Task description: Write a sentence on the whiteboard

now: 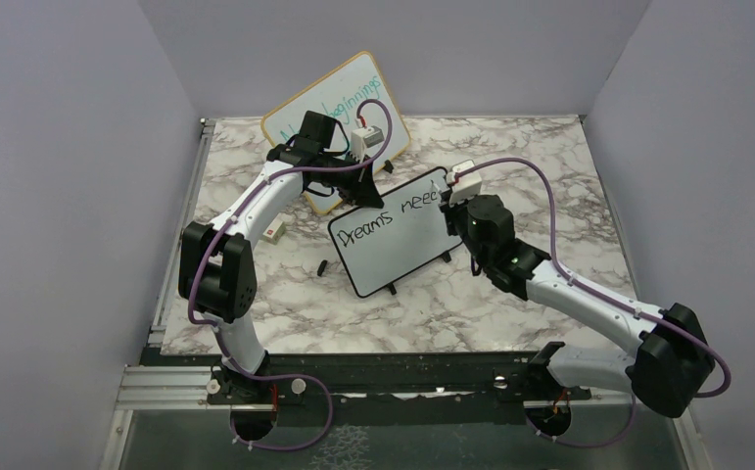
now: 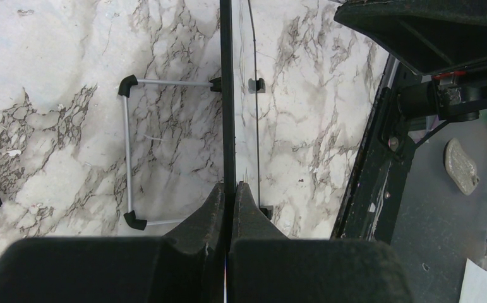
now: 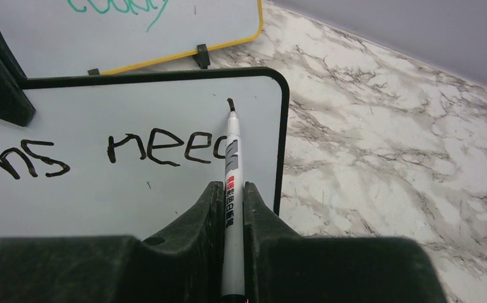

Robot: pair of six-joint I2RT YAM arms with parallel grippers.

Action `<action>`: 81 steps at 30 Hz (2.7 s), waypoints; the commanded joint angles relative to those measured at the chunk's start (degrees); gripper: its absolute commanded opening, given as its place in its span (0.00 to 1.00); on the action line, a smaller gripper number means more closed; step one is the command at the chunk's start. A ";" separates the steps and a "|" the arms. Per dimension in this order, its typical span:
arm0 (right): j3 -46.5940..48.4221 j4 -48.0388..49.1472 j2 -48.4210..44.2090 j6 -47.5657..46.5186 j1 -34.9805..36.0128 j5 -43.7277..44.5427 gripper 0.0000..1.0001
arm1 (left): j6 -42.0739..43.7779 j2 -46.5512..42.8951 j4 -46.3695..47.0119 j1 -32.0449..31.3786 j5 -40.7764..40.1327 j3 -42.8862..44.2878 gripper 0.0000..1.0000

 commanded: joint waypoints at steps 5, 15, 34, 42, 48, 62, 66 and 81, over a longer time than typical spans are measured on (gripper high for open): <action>-1.17 -3.87 -1.25 1.82 -0.32 -1.70 0.00 | 2.41 0.92 -2.62 0.21 -3.05 -1.39 0.00; -1.69 -5.84 -1.73 2.51 -0.32 -2.74 0.00 | 2.25 1.01 -2.62 0.39 -2.95 -1.30 0.00; -3.12 -7.75 -3.80 3.79 -0.32 -1.15 0.00 | 2.08 0.56 -2.62 0.47 -3.21 -1.24 0.00; -2.71 -6.44 -5.76 2.95 -0.32 -0.93 0.00 | 1.81 0.21 -2.64 0.47 -3.35 -0.64 0.00; -2.00 -6.37 -8.14 1.91 -0.32 -2.07 0.00 | 0.67 -0.42 -2.62 0.47 -4.16 1.21 0.06; -0.62 -9.79 -12.86 0.54 -0.32 -7.51 0.00 | -6.78 -11.80 7.14 2.04 -9.43 -4.15 0.44; -0.39 -10.49 -12.94 1.26 -0.28 -12.17 0.00 | -12.69 -17.07 15.67 6.58 -2.42 -12.84 0.50; -2.02 -7.37 -11.41 4.34 4.94 -14.06 0.00 | -19.19 -23.68 27.81 10.23 6.02 -29.34 0.48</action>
